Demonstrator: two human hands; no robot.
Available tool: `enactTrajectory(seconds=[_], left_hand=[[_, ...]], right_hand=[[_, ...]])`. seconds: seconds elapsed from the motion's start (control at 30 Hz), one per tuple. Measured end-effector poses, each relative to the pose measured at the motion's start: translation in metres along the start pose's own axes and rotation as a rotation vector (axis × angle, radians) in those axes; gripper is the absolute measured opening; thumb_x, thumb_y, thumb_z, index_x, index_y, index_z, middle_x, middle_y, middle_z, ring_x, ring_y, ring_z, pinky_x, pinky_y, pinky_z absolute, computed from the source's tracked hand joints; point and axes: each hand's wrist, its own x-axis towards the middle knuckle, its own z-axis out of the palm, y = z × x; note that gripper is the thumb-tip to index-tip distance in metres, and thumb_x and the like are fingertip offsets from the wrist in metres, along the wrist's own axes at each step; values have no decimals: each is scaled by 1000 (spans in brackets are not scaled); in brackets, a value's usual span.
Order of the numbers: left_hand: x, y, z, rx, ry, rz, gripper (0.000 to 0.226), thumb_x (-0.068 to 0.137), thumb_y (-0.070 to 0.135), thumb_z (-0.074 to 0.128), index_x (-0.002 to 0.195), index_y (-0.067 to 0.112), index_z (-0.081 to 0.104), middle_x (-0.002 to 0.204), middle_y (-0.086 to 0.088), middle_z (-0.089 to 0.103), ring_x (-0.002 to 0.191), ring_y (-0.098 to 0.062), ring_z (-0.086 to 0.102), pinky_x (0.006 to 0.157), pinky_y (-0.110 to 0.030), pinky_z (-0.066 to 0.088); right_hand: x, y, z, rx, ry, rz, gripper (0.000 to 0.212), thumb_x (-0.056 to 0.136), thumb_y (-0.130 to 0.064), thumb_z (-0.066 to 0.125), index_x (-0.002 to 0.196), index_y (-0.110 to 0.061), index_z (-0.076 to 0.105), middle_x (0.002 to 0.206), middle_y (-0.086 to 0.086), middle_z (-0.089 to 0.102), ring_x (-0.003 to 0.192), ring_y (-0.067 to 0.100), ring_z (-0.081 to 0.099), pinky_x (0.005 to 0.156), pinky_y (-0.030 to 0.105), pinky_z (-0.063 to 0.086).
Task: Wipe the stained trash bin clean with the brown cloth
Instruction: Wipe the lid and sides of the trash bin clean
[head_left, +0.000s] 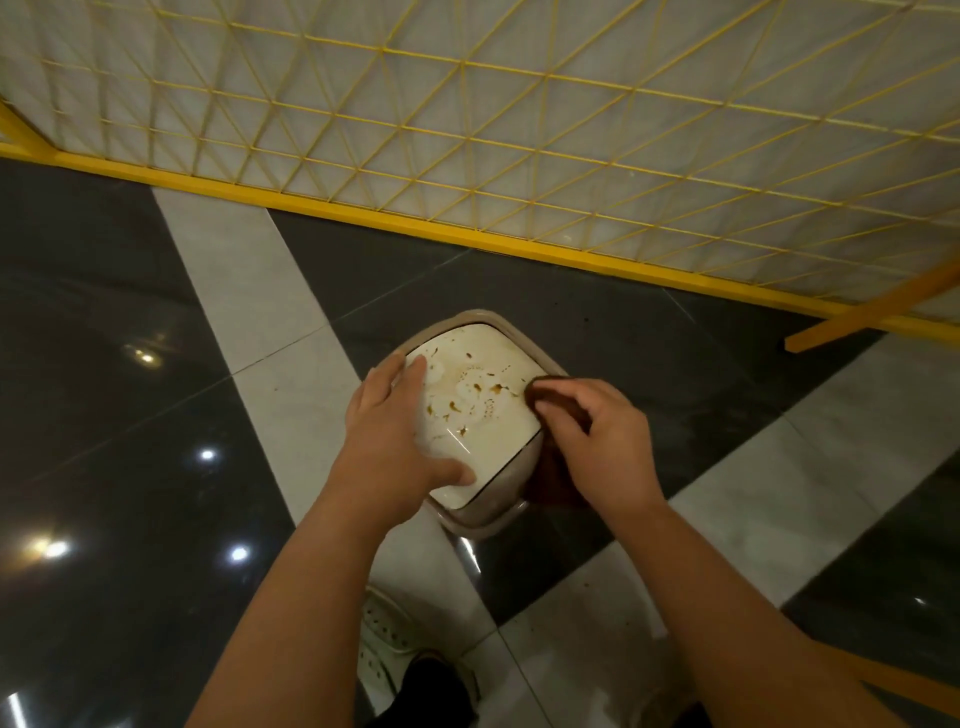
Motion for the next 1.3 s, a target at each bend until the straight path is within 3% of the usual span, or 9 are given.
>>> enactTrajectory(seconds=[0.17,0.4,0.53,0.63,0.8,0.93,1.17,1.23,1.3], left_hand=[[3,11,4,-13,-15,67,118,60,37,87,150,30,11,154,19,3,143,-17,4,113,-40,21],[8,11,7,-35,-65,69,120,59,36,87,150,31,9,153,23,-1,143,-14,0,114,-40,18],[8,12,9,-50,-68,90,119,60,34,87,150,31,9,152,25,-2,144,-15,1,114,-42,18],[9,12,9,-96,-65,82,121,58,30,89,150,30,9,152,27,-4,144,-14,2,113,-40,20],[10,10,9,-123,-48,47,125,55,28,90,150,28,8,152,26,-5,143,-14,6,110,-37,25],[11,10,8,-90,-43,69,125,57,30,89,150,27,7,153,21,-3,142,-15,7,110,-35,24],[10,12,8,-93,-60,63,121,60,27,88,149,29,7,153,21,-1,143,-17,9,109,-39,28],[10,12,8,-91,-63,57,121,60,26,88,149,29,6,153,20,-2,143,-17,10,109,-39,28],[11,12,7,-93,-69,51,122,59,27,89,149,30,6,153,21,-3,143,-17,9,110,-39,27]], right_hand=[[0,16,-7,38,128,278,21,91,-24,61,107,-36,65,104,-17,58,92,-5,53,85,10,39],[-27,0,-5,-83,47,-54,27,86,-36,55,112,-44,60,108,-32,52,107,-12,44,97,17,36],[2,15,-18,83,121,252,30,86,-28,67,113,-39,60,110,-17,58,103,3,53,94,24,43],[-1,18,-16,61,184,327,28,83,-33,70,108,-36,59,108,-15,57,93,-3,52,91,24,47],[-45,2,-1,-80,115,49,31,87,-44,54,118,-43,56,117,-25,49,111,-8,42,94,13,33],[-62,0,7,-153,-11,-300,29,92,-36,49,121,-36,56,118,-14,55,114,-3,43,98,9,31],[-6,40,-13,36,154,450,29,95,-28,53,123,-29,59,120,-8,55,101,6,51,96,26,42],[-13,34,-7,54,176,503,31,95,-29,52,126,-28,57,123,-7,53,97,2,47,94,24,40],[-35,16,2,33,207,355,30,94,-34,51,123,-37,56,119,-17,49,96,-5,48,95,20,40]])
